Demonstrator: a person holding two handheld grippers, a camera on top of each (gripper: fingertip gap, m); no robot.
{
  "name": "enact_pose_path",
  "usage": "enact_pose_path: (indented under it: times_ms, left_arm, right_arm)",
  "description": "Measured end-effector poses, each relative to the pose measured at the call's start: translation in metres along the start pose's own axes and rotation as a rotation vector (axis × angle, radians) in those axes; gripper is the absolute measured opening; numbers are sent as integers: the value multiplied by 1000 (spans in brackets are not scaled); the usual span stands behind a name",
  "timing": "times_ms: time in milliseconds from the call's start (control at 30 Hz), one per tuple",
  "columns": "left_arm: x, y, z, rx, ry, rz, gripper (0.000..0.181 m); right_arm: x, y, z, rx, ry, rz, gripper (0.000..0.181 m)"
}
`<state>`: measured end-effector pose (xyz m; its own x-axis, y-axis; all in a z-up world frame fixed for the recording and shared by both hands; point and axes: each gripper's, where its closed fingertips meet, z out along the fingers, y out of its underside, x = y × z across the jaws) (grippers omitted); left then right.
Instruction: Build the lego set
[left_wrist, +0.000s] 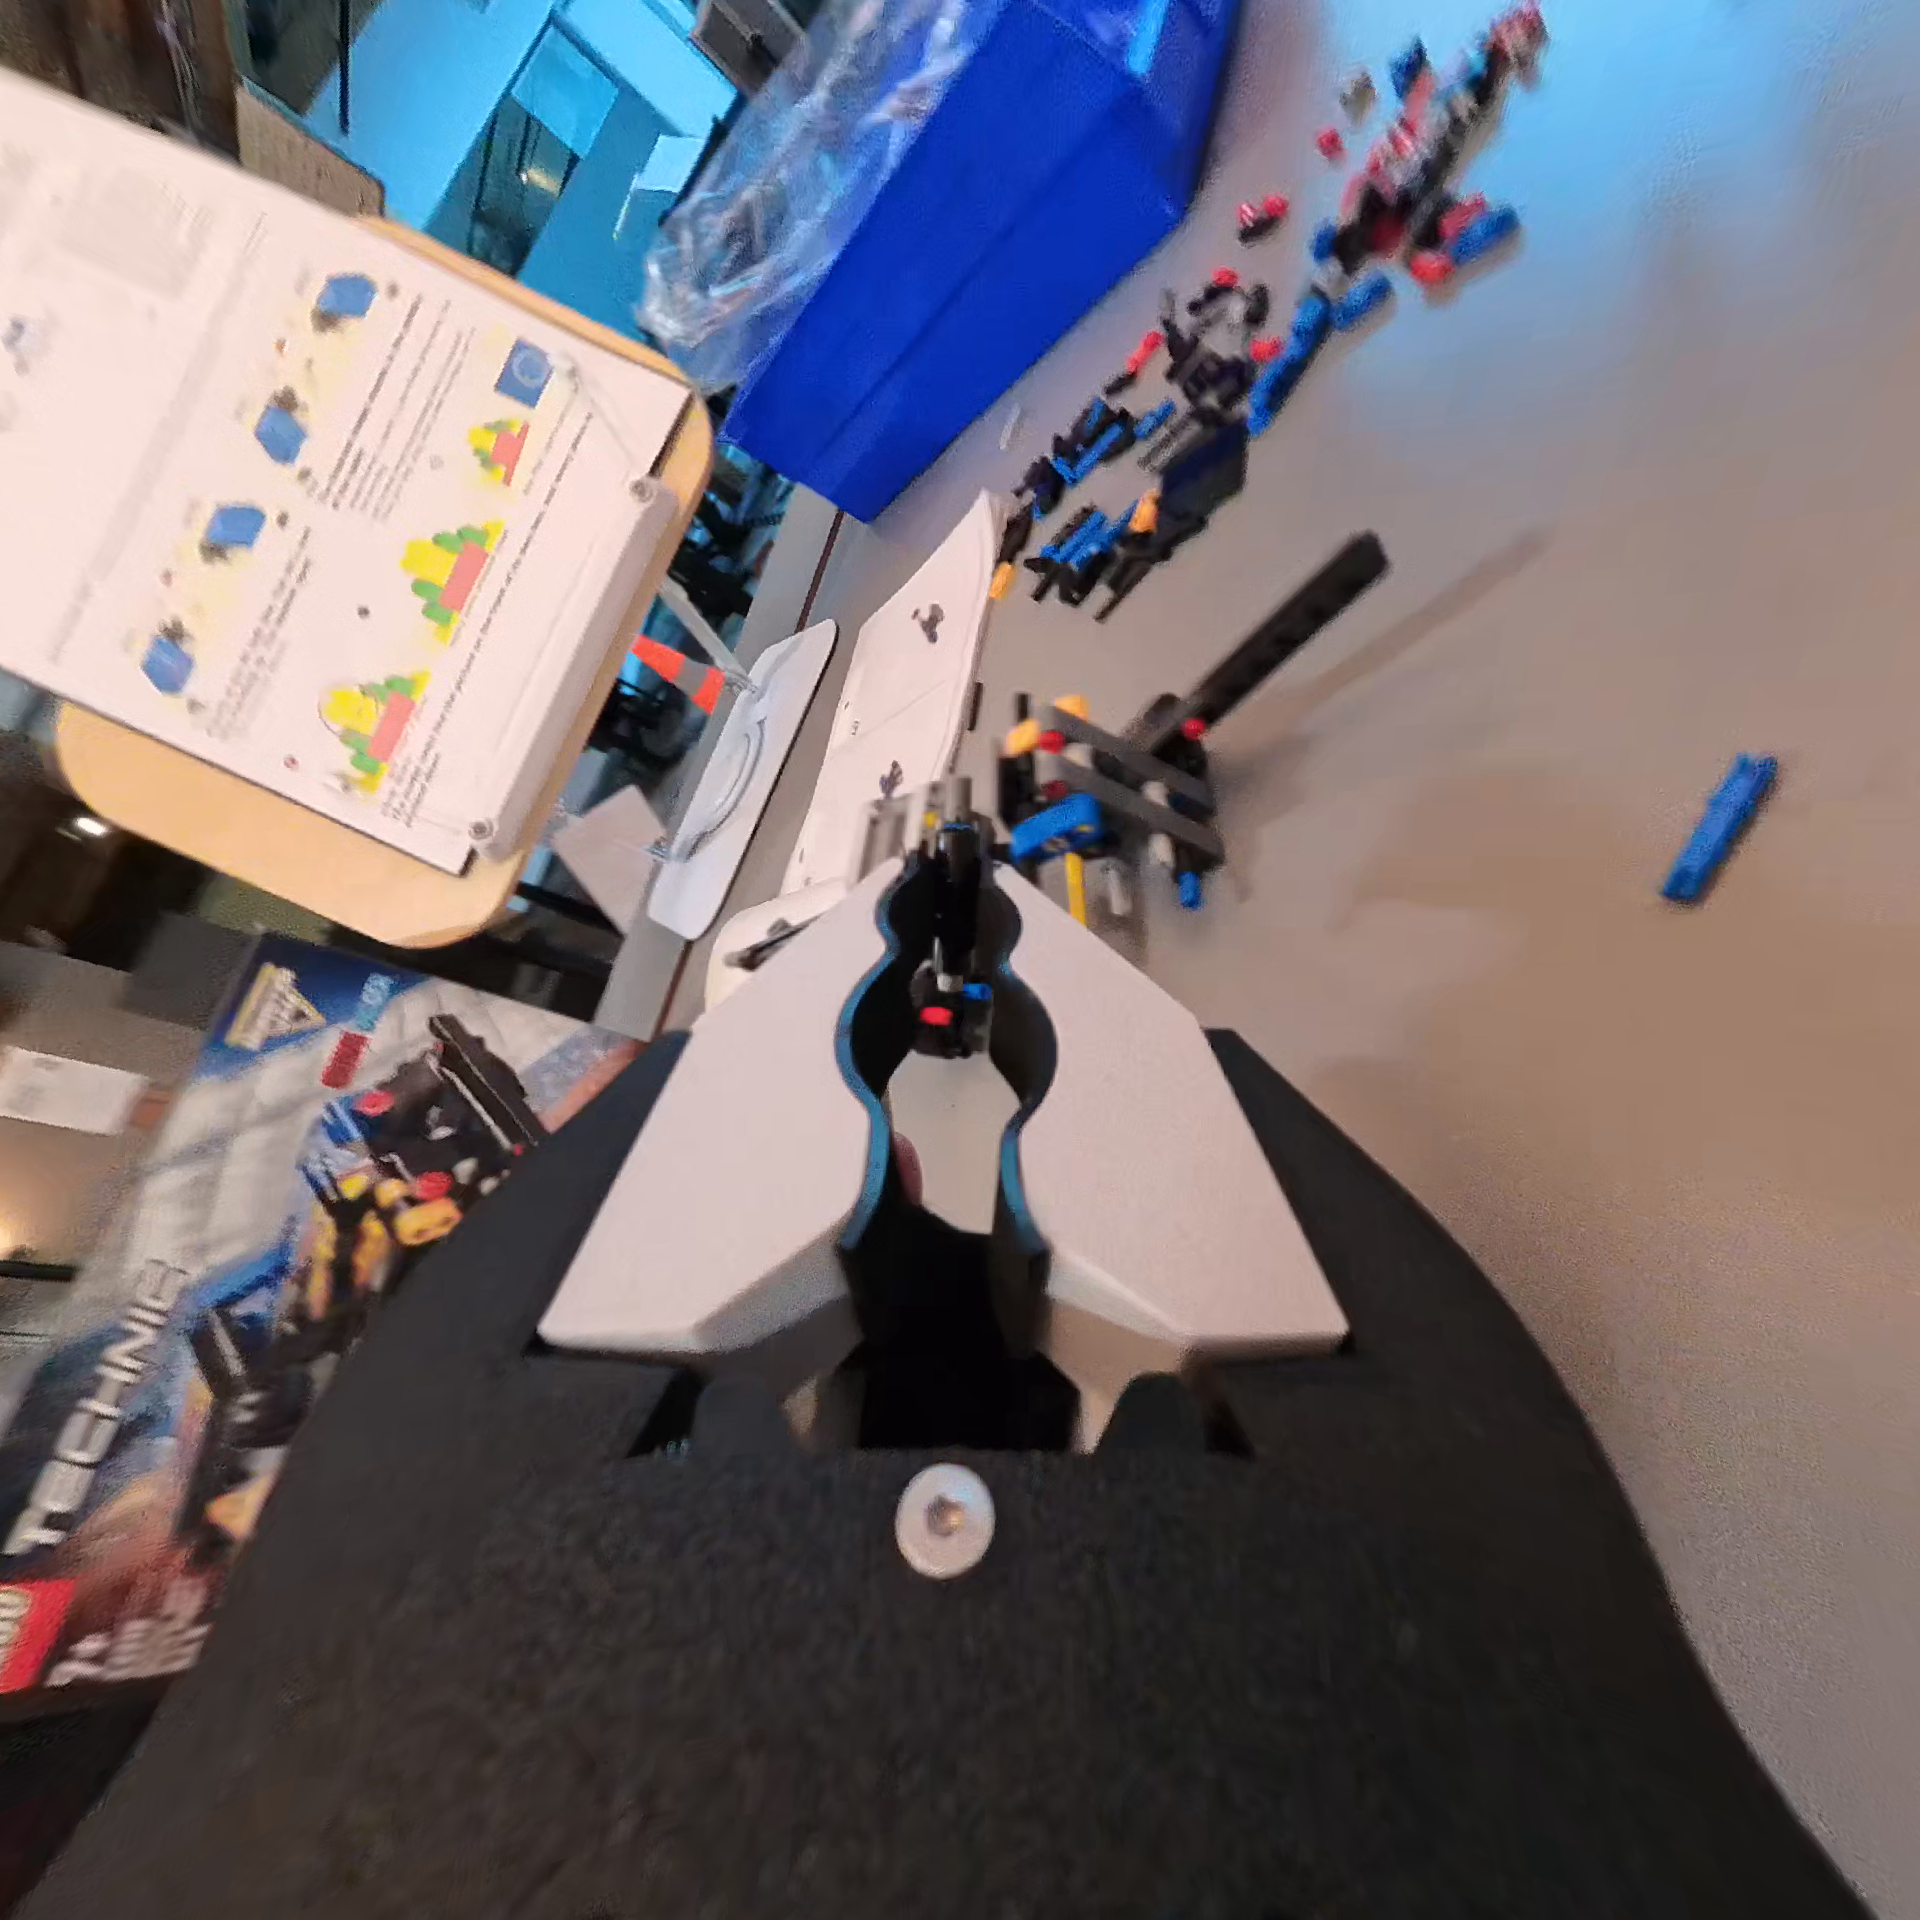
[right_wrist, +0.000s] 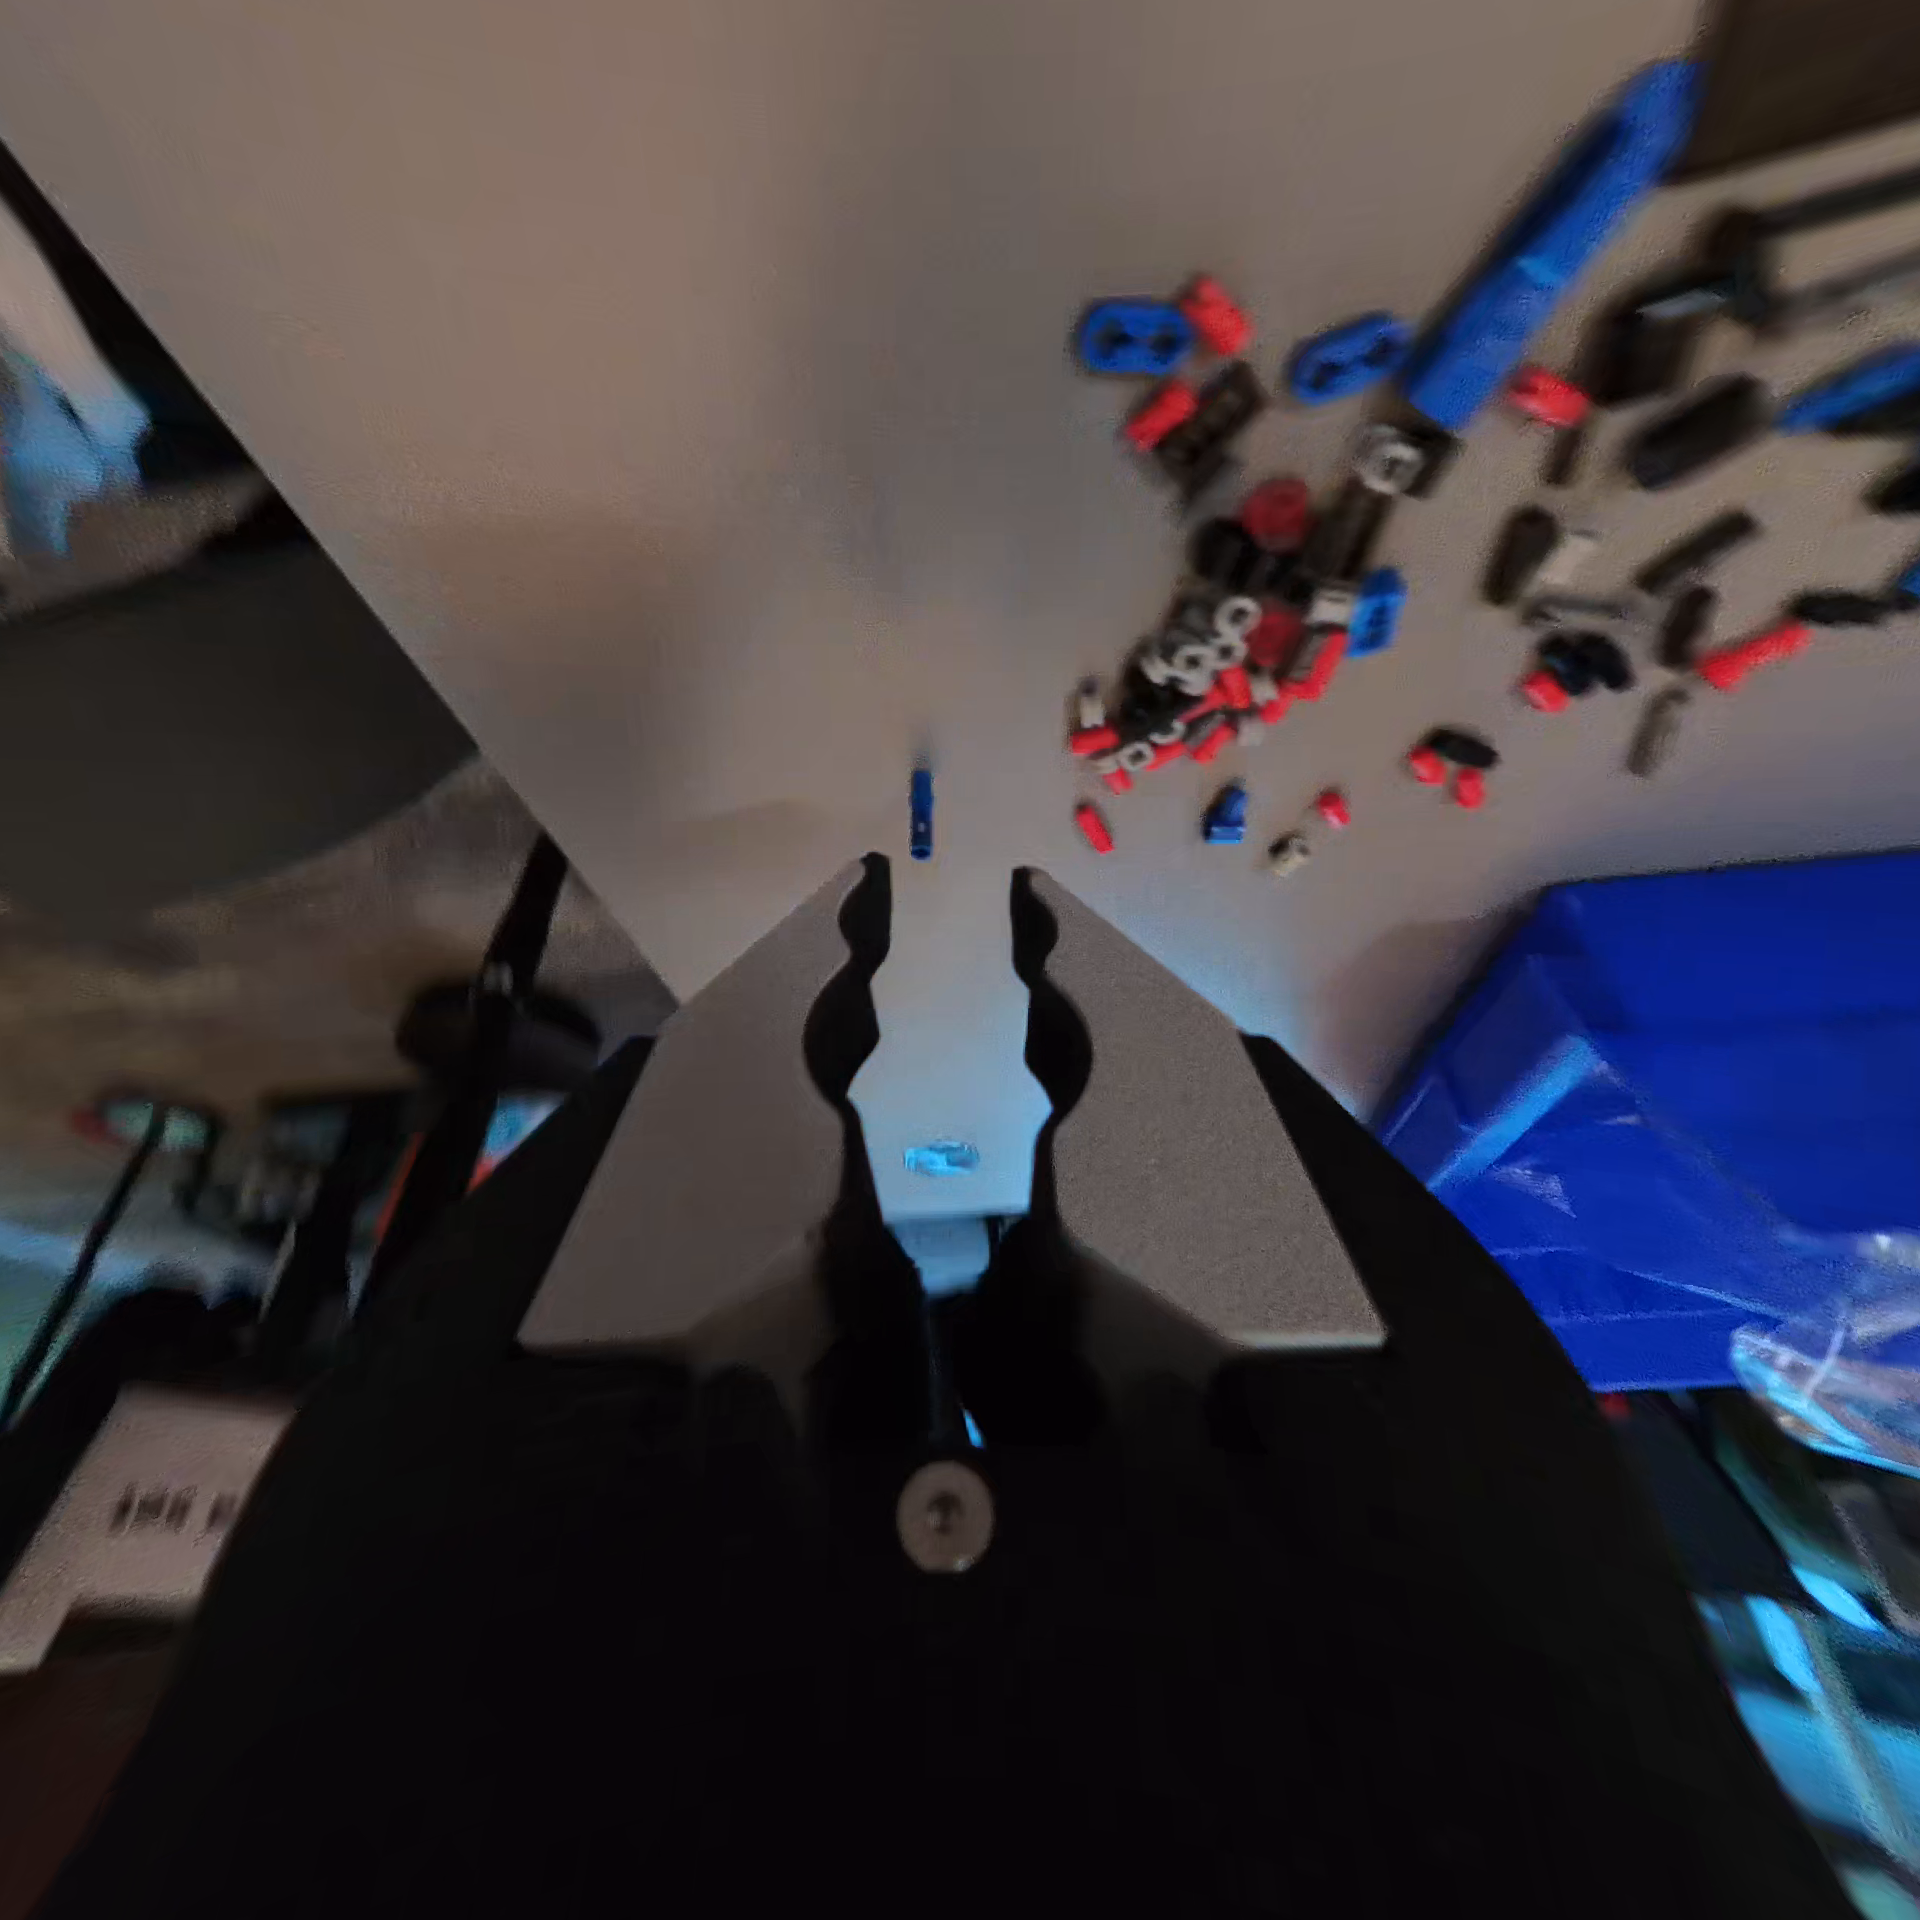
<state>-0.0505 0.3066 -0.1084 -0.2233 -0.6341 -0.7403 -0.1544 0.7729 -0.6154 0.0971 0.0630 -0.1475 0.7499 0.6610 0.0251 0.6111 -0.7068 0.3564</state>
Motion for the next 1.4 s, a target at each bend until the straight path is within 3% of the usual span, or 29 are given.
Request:
enact_pose_path:
  times_ms: [67, 167, 233, 367, 433, 567, 767, 1400]
  left_arm:
    - [-20, -7, -5, 65, 60, -118, 6]
    - [-57, -16, -6, 33, 136, -239, 6]
    - [-78, -34, -4, 49, 201, -255, 6]
    - [-99, -52, 12, 24, 365, -145, 6]
    - [-112, -58, 20, 35, 366, -173, 6]
    - [-105, -58, 24, 42, 437, -173, 6]
    - [-96, -42, 25, -23, 452, -143, 6]
    - [-78, -36, 34, -78, 470, -80, 5]
  right_arm:
    - [5, 3, -7, 202, 40, 70, 24]
    - [0, -4, -10, 545, 14, 165, 24]
    - [-3, -6, -6, 667, 36, 203, 24]
    - [-12, -2, 17, 648, 79, 206, 25]
    - [-10, -1, 22, 630, 105, 205, 26]
    - [-10, -3, 23, 638, 90, 191, 21]
    - [-10, -3, 33, 592, 39, 179, 17]
    - [-8, -2, 37, 588, 25, 170, 13]
